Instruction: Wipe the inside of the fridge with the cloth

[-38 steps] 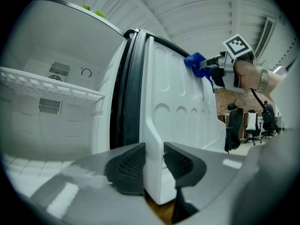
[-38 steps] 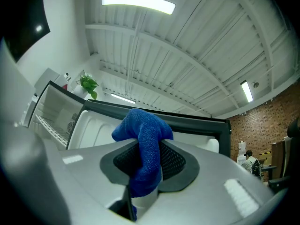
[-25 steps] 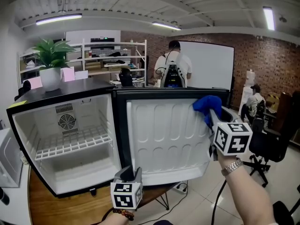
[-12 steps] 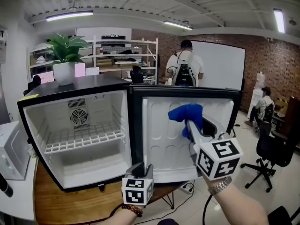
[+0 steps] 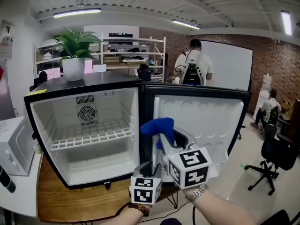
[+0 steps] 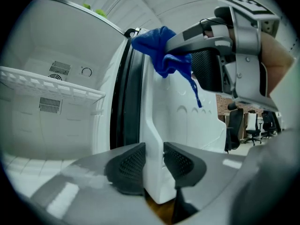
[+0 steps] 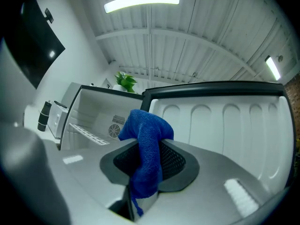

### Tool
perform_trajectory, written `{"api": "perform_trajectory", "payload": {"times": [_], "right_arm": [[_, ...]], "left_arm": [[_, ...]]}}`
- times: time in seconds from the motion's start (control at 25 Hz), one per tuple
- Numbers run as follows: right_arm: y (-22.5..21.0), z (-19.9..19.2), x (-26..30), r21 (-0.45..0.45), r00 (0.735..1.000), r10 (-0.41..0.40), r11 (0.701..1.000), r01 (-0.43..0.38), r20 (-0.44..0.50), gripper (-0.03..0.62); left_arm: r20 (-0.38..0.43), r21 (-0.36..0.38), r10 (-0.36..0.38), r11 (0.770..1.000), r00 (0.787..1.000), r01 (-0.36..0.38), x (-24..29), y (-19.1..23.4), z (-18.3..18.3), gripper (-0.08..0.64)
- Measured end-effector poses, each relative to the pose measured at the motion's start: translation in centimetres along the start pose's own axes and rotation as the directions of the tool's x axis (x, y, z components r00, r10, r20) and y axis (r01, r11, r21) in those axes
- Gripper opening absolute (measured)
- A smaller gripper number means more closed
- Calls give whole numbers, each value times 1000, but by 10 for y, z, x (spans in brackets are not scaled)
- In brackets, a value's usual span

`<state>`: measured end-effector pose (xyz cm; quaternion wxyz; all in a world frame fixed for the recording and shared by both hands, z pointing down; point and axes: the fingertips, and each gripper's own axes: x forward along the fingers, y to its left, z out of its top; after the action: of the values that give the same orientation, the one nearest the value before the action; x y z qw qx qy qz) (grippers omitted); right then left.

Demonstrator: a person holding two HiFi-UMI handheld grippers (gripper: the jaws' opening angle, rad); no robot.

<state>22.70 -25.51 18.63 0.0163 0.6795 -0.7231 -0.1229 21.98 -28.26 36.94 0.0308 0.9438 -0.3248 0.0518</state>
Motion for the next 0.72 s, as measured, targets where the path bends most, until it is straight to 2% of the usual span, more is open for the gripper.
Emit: {"api": "perform_trajectory", "payload": {"times": [0.44, 0.72], "right_arm": [[-12, -19, 15, 23, 999, -50, 998, 50, -12, 100], [-26, -26, 7, -1, 996, -84, 996, 84, -19, 101]], "left_arm": [[12, -12, 1, 1000, 1000, -1, -1, 1, 1, 127], [25, -10, 4, 1000, 1000, -4, -3, 1, 4, 126]]}}
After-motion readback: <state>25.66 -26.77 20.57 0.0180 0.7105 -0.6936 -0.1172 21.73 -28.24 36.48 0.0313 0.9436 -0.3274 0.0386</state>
